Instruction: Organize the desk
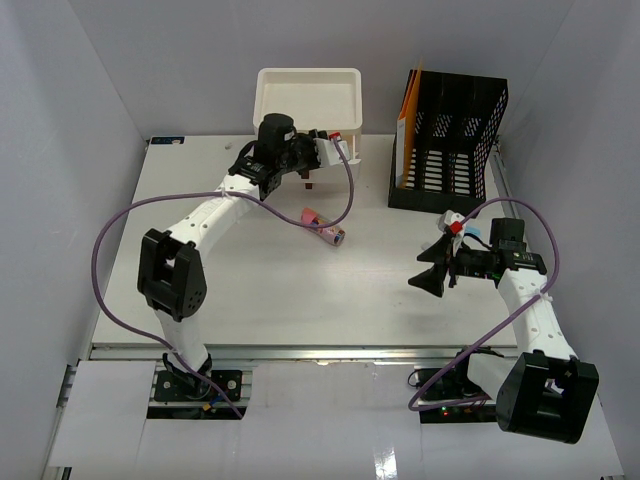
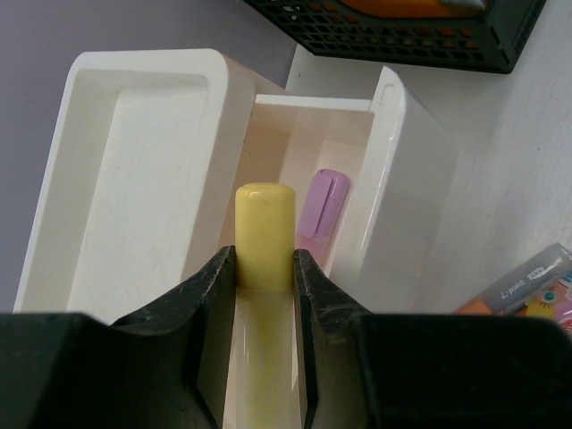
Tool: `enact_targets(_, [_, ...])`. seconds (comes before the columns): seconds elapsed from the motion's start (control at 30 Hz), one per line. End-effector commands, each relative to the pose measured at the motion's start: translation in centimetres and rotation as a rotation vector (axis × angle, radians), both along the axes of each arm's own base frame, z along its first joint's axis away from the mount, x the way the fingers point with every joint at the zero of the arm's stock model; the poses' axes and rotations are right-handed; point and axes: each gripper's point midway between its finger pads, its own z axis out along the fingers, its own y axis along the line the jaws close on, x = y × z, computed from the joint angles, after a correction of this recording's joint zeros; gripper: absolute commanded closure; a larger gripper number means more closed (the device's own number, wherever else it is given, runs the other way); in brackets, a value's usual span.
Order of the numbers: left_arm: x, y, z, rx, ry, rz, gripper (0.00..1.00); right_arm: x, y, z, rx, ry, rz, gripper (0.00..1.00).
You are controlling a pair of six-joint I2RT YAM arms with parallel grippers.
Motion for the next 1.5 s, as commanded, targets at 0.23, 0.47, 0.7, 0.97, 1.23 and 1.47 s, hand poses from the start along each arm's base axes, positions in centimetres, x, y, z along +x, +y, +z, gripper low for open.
enact_targets(0.23, [1.8,0.6,3.8,-0.081,-0.118,0.071,0.38,0.4,-0.1,0.3,0.016,-0.017,-0.022,0.21])
enact_targets(0.47, [1.0,1.1,6.3,-0.166,-0.125,0.103,0.28,0.8,-0.6,-0.2,-0.001,-0.008,-0.043,0.21])
enact_targets(0.7, [-4.1,4.3,12.9,-0.618,0.092,0.281,0.27,5.6,-5.5,-2.6,-0.222,-0.038,-0.399,0.2])
enact_targets(0.97, [-19.6,7.4,4.8,-0.768,0.51,0.193,0.19,9.6,-12.7,-7.5,-0.6,0.067,-0.673,0.15])
enact_targets(1.23, [-24.4,12.2,-4.8,-0.708,0.53,0.342,0.13,10.9,-13.4,-11.2,-0.737,0.16,-0.569,0.22])
enact_targets(1.47, [-25.4,14.1,-3.2,-0.785,0.425,0.369,0.07,11.6,-12.7,-12.3,-0.761,0.198,-0.501,0.51])
